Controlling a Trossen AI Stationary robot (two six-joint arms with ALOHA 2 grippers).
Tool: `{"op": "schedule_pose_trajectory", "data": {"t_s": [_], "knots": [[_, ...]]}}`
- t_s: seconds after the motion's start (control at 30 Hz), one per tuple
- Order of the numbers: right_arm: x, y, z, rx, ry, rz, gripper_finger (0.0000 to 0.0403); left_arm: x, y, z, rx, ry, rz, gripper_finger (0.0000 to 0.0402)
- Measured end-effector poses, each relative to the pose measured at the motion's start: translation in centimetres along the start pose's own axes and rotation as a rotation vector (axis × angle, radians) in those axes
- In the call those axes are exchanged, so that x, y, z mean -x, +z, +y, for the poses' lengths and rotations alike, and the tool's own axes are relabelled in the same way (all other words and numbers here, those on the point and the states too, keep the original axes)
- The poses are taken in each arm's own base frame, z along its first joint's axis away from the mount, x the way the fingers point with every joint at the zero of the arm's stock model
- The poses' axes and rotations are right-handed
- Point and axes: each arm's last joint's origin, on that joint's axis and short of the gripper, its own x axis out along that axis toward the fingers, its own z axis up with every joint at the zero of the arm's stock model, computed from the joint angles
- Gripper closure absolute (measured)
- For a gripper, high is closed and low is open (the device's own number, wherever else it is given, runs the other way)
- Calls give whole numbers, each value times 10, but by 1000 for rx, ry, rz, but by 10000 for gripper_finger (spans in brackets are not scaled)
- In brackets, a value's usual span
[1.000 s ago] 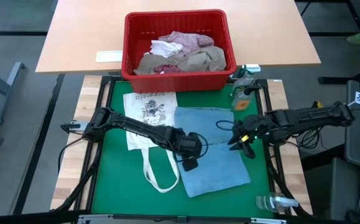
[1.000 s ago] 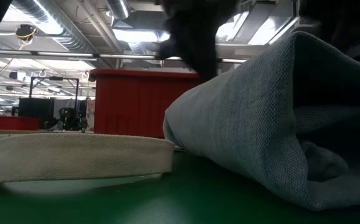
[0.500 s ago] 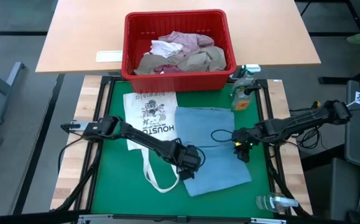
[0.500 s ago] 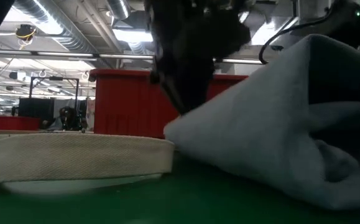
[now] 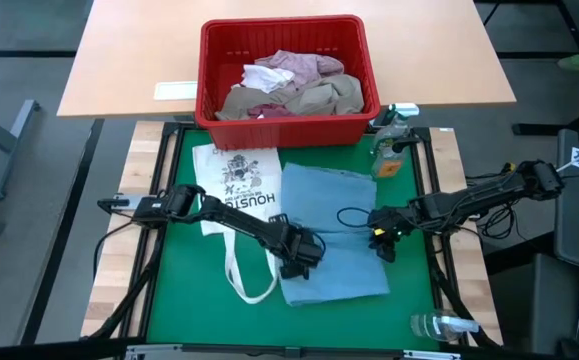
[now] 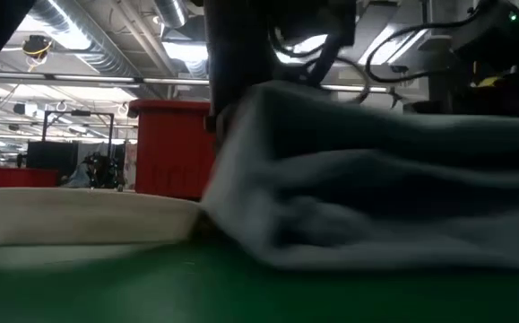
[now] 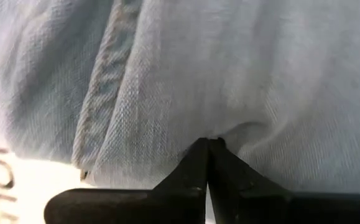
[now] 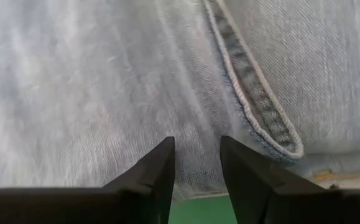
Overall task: Fold laundry
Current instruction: Fold the light blue pants
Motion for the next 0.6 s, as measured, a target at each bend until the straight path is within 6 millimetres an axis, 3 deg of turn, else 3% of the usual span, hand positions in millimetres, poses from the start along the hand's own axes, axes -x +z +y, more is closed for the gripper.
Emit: {"op": "schedule_pose_trajectory", "data": {"t_s": [0.23, 0.43, 0.6], "knots": [[6, 9, 6, 26, 16, -37, 274, 7, 2, 21, 21, 38, 47, 398], [25, 25, 20, 83, 43, -70, 274, 46, 1, 34, 49, -6, -38, 398], [36, 37, 29, 138, 70, -126, 274, 65, 3, 40, 79, -30, -116, 398]]}}
